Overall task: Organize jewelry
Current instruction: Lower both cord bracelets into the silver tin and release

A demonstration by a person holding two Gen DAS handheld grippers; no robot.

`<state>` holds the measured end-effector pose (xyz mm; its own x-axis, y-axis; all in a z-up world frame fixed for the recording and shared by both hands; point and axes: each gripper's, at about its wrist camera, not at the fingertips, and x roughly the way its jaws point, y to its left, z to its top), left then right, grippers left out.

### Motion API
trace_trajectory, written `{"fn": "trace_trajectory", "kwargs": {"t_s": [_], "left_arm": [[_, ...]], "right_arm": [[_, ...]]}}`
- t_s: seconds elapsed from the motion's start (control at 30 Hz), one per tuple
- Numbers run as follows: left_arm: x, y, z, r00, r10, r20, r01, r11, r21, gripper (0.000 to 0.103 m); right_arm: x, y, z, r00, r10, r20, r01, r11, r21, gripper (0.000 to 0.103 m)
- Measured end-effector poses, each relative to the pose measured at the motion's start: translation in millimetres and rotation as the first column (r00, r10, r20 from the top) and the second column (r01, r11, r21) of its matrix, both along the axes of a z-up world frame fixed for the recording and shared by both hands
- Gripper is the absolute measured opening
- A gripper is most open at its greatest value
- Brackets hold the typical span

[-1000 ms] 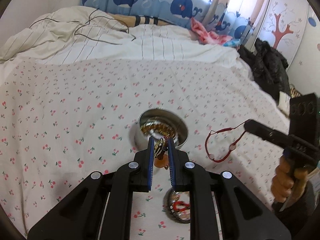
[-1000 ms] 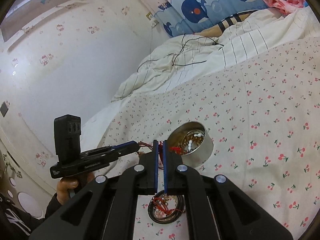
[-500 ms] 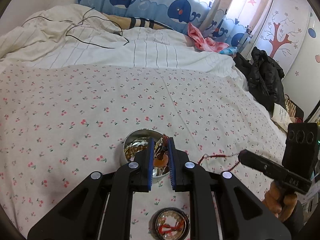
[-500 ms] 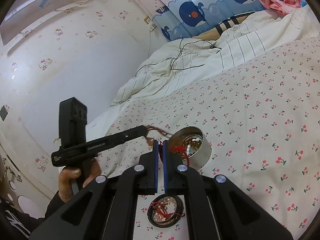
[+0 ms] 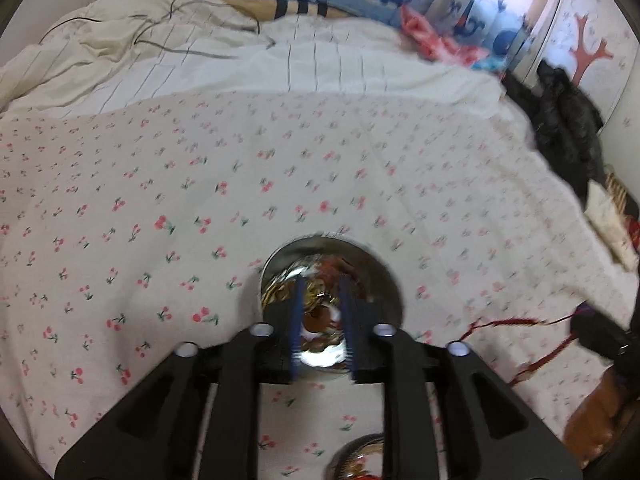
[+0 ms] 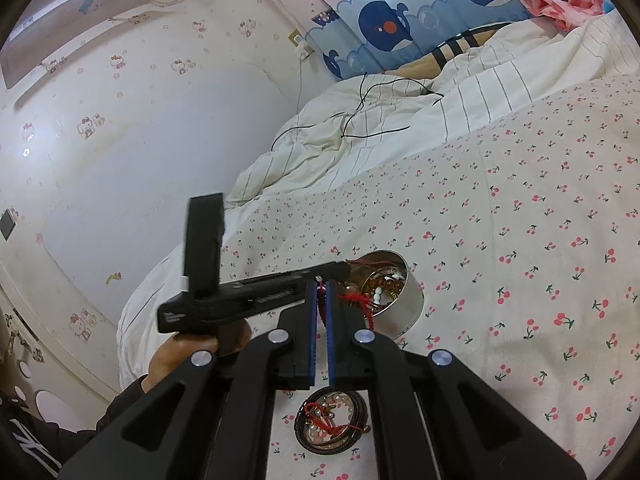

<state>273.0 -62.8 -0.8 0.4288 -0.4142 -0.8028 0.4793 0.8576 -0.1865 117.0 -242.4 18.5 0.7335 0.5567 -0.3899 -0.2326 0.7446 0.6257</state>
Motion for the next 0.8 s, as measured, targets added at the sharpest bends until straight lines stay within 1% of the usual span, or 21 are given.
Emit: {"fn": "trace_trajectory", "kwargs": {"t_s": [0.03, 0.07, 0.1, 0.2, 0.27, 0.37, 0.47, 0.6, 0.67, 0.73, 0.77, 0.8], "left_arm": [[0, 0, 1, 1.000, 0.001, 0.006, -0.001, 1.000, 0.008, 0.037], [-1, 2, 3, 1.000, 0.007, 0.017, -0.007, 1.000, 0.014, 0.052], [-2, 4, 7, 0.999, 0.012, 0.033, -0.012, 1.000, 0.014, 0.061], [-6, 14, 21, 0.998, 0.031, 0.063, -0.031, 1.000, 0.003, 0.069], [-8, 27, 27, 0.996, 0.064, 0.069, -0.063, 0.998, -0.013, 0.074], [-13, 55, 30, 0.991, 0.129, 0.041, -0.127, 0.990, -0.062, 0.075], [-21, 80, 24, 0.981, 0.192, 0.028, -0.189, 0.978, -0.083, 0.076], [-18, 100, 7, 0.972, 0.235, -0.001, -0.234, 0.969, -0.077, 0.077], [-13, 105, 5, 0.968, 0.250, -0.015, -0.251, 0.964, -0.090, 0.077], [-14, 108, 6, 0.968, 0.252, -0.010, -0.251, 0.963, -0.102, 0.077], [-14, 107, 7, 0.969, 0.248, -0.002, -0.247, 0.964, -0.097, 0.077], [-15, 106, 8, 0.969, 0.245, 0.010, -0.244, 0.966, -0.088, 0.077]], "right_arm": [[0, 0, 0, 1.000, 0.000, 0.000, 0.000, 1.000, 0.000, 0.005], [0, 0, -1, 1.000, 0.000, -0.001, 0.000, 1.000, -0.001, 0.005], [0, 1, 0, 1.000, 0.000, -0.001, 0.000, 1.000, -0.001, 0.005], [2, 1, 0, 1.000, -0.001, 0.000, 0.001, 1.000, 0.001, 0.005], [7, 3, 1, 1.000, 0.000, 0.002, 0.000, 1.000, 0.004, 0.005], [16, 8, 6, 1.000, 0.002, 0.013, -0.002, 1.000, 0.022, 0.005], [31, 17, 8, 1.000, 0.005, 0.014, -0.005, 1.000, 0.023, 0.005], [55, 29, -1, 1.000, -0.001, -0.014, 0.002, 0.999, 0.050, 0.005], [66, 34, -6, 1.000, -0.001, -0.029, 0.003, 0.998, 0.060, 0.005], [80, 42, -17, 0.998, 0.003, -0.056, 0.001, 0.996, 0.086, 0.005], [87, 47, -23, 0.996, -0.009, -0.084, 0.014, 0.998, 0.060, 0.005], [91, 50, -27, 0.994, -0.023, -0.108, 0.025, 1.000, 0.015, 0.005]]}}
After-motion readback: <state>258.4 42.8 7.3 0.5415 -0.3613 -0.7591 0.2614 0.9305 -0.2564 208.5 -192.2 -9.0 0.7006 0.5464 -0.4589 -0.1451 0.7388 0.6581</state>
